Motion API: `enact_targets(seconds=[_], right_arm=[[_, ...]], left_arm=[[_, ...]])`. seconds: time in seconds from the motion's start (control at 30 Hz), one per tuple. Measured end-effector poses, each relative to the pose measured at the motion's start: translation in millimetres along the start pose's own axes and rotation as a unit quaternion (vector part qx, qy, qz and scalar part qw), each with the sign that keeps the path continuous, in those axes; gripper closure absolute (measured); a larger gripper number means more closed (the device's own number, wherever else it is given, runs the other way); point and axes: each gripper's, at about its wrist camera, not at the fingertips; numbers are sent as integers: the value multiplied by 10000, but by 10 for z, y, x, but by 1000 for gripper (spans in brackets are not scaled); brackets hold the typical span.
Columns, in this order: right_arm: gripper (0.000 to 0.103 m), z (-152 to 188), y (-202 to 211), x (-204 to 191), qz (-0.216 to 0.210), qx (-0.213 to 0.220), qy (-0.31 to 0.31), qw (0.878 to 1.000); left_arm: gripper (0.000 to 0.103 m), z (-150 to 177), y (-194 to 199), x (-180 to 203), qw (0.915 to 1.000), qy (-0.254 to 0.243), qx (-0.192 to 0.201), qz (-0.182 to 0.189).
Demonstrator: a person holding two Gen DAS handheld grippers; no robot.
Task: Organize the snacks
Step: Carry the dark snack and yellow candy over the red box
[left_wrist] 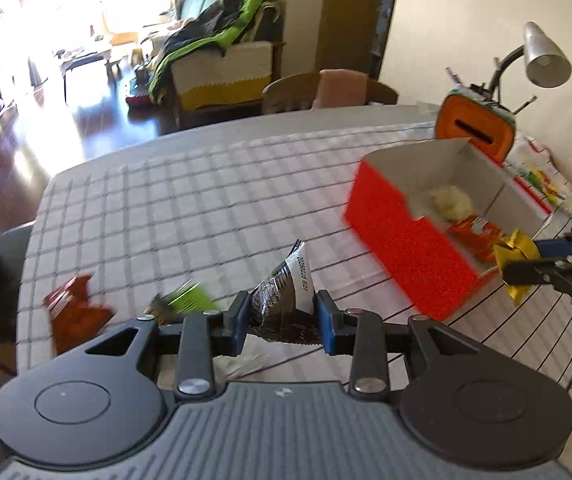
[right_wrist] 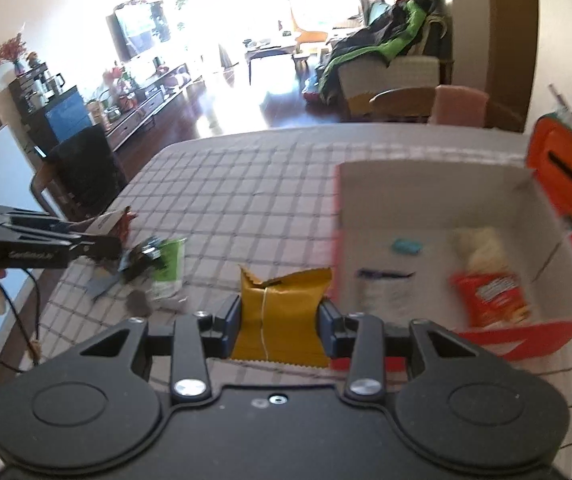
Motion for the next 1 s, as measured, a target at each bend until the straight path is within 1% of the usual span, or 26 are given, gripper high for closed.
enact_targets(seconds=[0.27,0.47,0.57,0.63,0.7,0.8,0.87,1.0], right_arm=[[64,-132,145,584,237,96,45,9997],[64,-187,173,1015,336,45,35,9994],[64,-200,140,1198,385,-16,25,9993],[64,-202,142,1308,392,-65,26,9992],[64,-210,96,1425,419,-126,9,9990],[64,-230,34,1579,421,-206,-23,9989],[64,-256,-2,1682,431,-262,-53,9987],[64,-275,-143,1864,477,-449,-177,9977]], left_arm=[[69,-313,-129,724,9998,-119,49,146],[69,-519,-272,1239,9995,-244,13,204],[69,-588,-404,1480,9991,-369,-13,194],[69,-620,-538,1635,9988,-449,-134,122],[69,-665,-659,1766,9984,-473,-263,157],[69,-750,-769,1951,9976,-600,-313,126],[69,-821,-865,2061,9970,-647,-416,117],[69,-908,-1120,2213,9946,-663,-800,64]])
Point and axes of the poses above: each gripper's, at about its wrist camera, not at the fingertips, and y roughly against the way its jaws point, x to its right, z to its underside, and after that the axes turned 8 degrees about -z, right-handed
